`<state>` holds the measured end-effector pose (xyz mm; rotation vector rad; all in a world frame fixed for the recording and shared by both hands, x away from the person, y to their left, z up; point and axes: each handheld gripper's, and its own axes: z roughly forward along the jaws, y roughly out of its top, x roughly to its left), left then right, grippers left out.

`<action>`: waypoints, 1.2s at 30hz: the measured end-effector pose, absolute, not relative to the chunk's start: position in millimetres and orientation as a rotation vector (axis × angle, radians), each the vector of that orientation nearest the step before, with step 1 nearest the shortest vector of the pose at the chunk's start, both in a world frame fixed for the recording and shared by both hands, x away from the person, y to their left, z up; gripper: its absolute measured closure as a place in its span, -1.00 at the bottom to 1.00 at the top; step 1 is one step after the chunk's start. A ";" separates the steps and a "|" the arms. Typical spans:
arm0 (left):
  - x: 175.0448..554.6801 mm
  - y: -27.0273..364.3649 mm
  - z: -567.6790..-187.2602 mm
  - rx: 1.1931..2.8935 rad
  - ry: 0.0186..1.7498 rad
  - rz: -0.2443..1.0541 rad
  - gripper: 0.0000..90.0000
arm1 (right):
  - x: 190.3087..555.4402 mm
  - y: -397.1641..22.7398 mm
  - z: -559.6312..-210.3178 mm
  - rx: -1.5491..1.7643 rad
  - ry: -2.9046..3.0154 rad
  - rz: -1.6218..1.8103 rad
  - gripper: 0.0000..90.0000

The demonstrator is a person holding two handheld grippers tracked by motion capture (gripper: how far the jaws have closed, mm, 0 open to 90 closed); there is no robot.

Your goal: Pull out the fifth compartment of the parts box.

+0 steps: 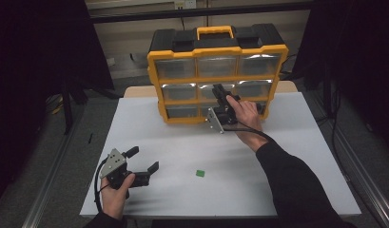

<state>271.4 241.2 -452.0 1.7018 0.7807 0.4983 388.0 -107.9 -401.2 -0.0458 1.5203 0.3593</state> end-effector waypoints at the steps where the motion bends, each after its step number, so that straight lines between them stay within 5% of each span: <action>1: 271.3 241.0 -452.0 1.703 0.780 0.498 -0.92 | 386.2 -108.2 -401.1 -0.049 1.520 0.361 0.71; 36: 271.4 240.7 -452.1 1.703 0.776 0.499 -0.92 | 356.8 -115.1 -402.7 -0.115 1.496 0.371 0.73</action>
